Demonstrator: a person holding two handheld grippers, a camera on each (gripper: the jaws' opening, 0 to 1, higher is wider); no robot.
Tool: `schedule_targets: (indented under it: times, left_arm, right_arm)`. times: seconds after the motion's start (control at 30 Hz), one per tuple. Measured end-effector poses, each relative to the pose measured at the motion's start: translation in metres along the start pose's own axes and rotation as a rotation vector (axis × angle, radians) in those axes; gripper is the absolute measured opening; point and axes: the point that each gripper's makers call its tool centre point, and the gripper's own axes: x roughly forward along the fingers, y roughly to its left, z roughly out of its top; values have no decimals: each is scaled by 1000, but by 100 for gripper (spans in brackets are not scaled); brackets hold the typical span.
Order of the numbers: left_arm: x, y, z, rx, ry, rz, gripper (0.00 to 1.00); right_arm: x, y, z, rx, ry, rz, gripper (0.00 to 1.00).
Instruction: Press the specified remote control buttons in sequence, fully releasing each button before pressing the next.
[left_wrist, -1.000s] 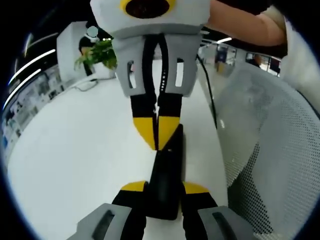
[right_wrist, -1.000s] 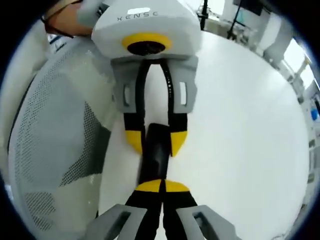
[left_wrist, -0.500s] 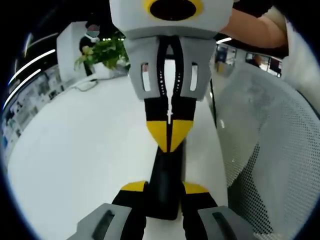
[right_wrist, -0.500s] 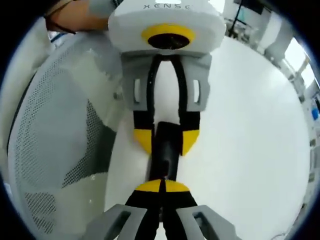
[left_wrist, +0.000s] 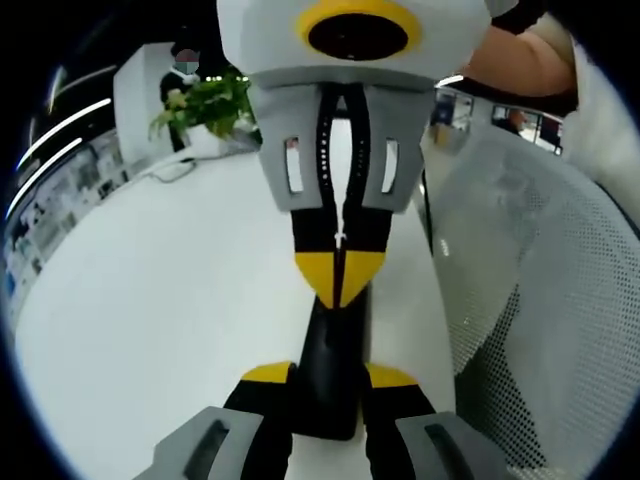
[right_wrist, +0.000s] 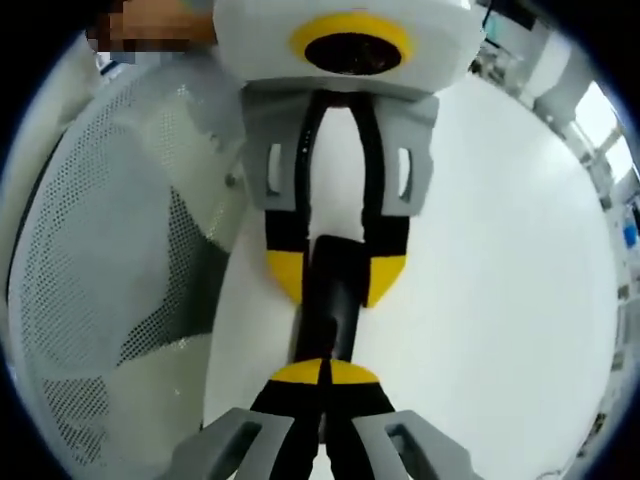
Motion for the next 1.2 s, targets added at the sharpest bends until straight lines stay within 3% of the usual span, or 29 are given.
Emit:
schedule_targets:
  times: [0.4,0.73,0.93,1.2]
  left_arm:
    - [1,1,0,1,-1,-3,25]
    - [1,0,0,0,-5,-3,25]
    - [2,0,-1,0,-5,-2,25]
    - [2,1,-2,-1,-5,-1,25]
  right_arm:
    - [1,-2,-1,4,45,17,0]
    - [0,0,-1,60,17,-7,0]
    - [-2,1,0,184,-15,-9,0]
    - [-2,1,0,165,-8,-13,0]
